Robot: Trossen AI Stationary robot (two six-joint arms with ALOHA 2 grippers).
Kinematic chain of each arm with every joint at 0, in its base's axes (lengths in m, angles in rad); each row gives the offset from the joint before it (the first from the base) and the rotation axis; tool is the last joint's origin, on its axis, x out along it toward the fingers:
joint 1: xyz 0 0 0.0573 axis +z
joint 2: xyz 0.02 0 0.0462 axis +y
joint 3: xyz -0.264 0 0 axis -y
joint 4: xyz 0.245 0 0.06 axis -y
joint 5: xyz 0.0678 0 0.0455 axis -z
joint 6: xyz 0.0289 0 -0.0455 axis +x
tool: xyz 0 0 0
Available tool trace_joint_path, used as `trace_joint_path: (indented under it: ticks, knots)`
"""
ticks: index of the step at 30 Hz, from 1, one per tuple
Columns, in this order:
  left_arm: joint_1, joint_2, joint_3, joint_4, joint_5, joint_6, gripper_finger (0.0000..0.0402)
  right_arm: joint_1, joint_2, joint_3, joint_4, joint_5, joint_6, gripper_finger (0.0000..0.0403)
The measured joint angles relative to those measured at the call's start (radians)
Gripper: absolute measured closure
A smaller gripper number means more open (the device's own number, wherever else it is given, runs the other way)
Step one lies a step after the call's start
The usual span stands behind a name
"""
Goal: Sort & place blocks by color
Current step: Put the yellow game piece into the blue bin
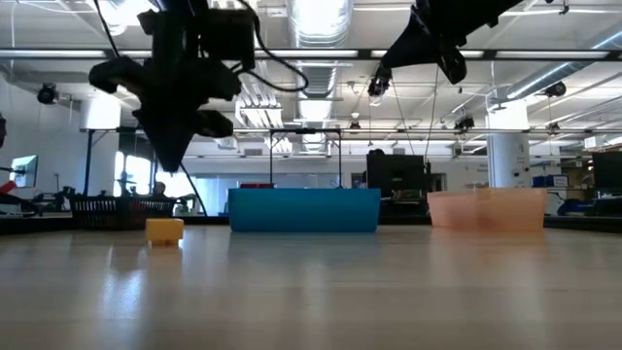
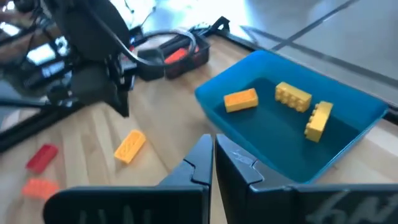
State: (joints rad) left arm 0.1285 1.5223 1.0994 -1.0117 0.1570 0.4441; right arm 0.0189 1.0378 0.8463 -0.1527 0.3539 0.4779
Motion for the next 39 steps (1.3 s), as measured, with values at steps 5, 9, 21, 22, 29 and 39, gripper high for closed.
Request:
trace_joint_path:
  ticks: [5,9,21,22,29,39]
  knots:
    - [0.038,0.0,-0.049,-0.002,-0.001,0.115,0.0401,0.0,0.0,0.0,0.011,0.058,0.047,0.0394]
    - [0.048,-0.001,-0.067,-0.001,0.0,0.132,0.0401,0.0,0.0,0.0,0.014,0.069,0.048,0.0394]
    - [0.043,-0.084,-0.073,0.034,0.044,0.169,0.0326,0.0,0.0,0.0,0.008,0.088,0.034,0.0394]
    - [0.038,-0.089,-0.076,0.035,0.053,0.195,0.0308,0.0,0.0,0.0,0.007,0.092,0.029,0.0394]
    - [-0.041,-0.082,-0.104,0.205,0.063,0.304,0.0189,0.0,0.0,0.0,0.008,0.095,-0.008,0.0394]
    - [-0.107,-0.005,-0.178,0.278,0.06,0.31,0.0158,0.0,0.0,0.001,-0.004,0.093,-0.023,0.0394]
